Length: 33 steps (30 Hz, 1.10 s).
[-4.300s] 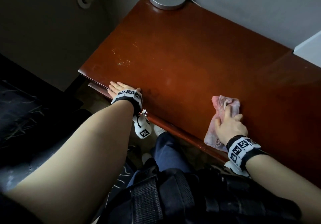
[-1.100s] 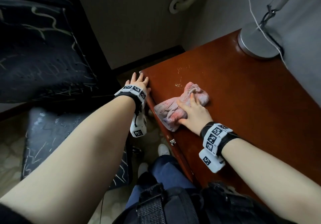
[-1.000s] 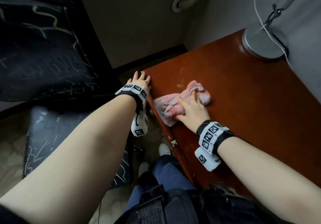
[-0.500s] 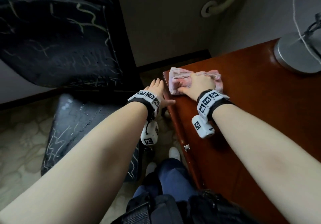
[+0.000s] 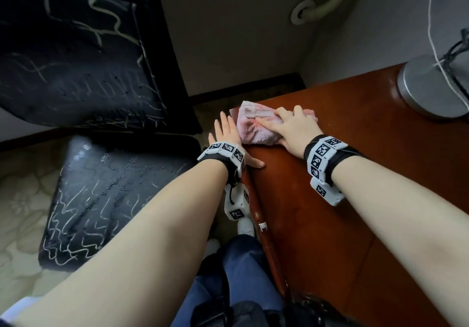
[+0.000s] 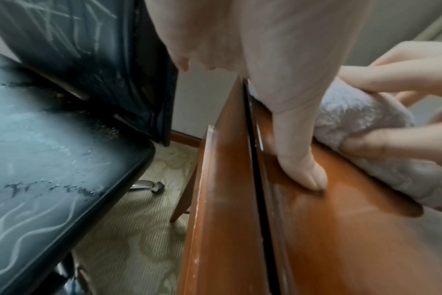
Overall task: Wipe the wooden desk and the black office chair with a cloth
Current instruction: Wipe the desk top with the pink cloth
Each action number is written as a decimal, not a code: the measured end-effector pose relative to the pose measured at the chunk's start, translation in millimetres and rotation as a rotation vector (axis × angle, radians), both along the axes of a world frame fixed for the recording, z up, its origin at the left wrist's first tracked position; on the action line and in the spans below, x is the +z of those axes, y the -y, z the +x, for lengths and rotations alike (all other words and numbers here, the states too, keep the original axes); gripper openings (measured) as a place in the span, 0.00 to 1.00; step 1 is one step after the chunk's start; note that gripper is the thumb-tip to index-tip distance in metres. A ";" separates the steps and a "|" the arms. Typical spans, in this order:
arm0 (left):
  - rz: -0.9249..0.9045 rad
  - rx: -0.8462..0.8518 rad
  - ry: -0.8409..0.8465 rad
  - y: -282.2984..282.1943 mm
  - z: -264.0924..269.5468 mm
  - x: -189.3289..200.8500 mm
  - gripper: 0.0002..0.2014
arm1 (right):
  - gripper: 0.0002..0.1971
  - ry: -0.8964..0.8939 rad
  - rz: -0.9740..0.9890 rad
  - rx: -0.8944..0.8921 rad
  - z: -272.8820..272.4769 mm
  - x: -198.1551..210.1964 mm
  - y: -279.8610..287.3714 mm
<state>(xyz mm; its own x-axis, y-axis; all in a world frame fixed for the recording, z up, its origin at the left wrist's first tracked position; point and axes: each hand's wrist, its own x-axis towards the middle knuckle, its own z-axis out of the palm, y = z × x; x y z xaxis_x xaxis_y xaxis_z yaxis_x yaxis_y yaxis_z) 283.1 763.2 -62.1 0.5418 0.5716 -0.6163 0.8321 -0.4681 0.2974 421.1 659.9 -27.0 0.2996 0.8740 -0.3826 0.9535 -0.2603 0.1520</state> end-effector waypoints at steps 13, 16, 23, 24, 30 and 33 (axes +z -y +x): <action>0.115 -0.172 -0.049 -3.8 12.9 11.4 0.79 | 0.33 0.004 0.127 -0.292 -4.4 -14.4 -38.7; 0.135 -0.247 -0.111 -5.1 22.4 16.6 0.77 | 0.33 0.018 0.131 -0.306 -5.2 -16.1 -37.3; 0.212 -0.382 -0.085 -3.3 39.3 18.2 0.65 | 0.33 -0.003 0.160 -0.435 -2.1 -14.9 -8.7; 0.207 -0.395 -0.067 -2.5 41.8 18.4 0.62 | 0.32 0.001 0.166 -0.462 -0.2 -15.2 -3.0; 0.081 -0.371 -0.012 -1.5 63.3 20.6 0.69 | 0.31 0.022 0.183 -0.539 9.2 -20.8 7.4; 0.055 -0.364 -0.005 -0.7 72.3 22.9 0.70 | 0.32 0.022 0.192 -0.570 15.2 -21.8 10.9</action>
<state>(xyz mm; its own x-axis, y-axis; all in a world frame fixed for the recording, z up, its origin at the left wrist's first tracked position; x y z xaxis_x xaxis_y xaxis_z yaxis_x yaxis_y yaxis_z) 355.3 763.9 -39.1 0.7128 0.3745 -0.5931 0.6096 -0.7489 0.2598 436.3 648.9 -48.8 0.7471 0.6264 -0.2225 0.6530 -0.7542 0.0695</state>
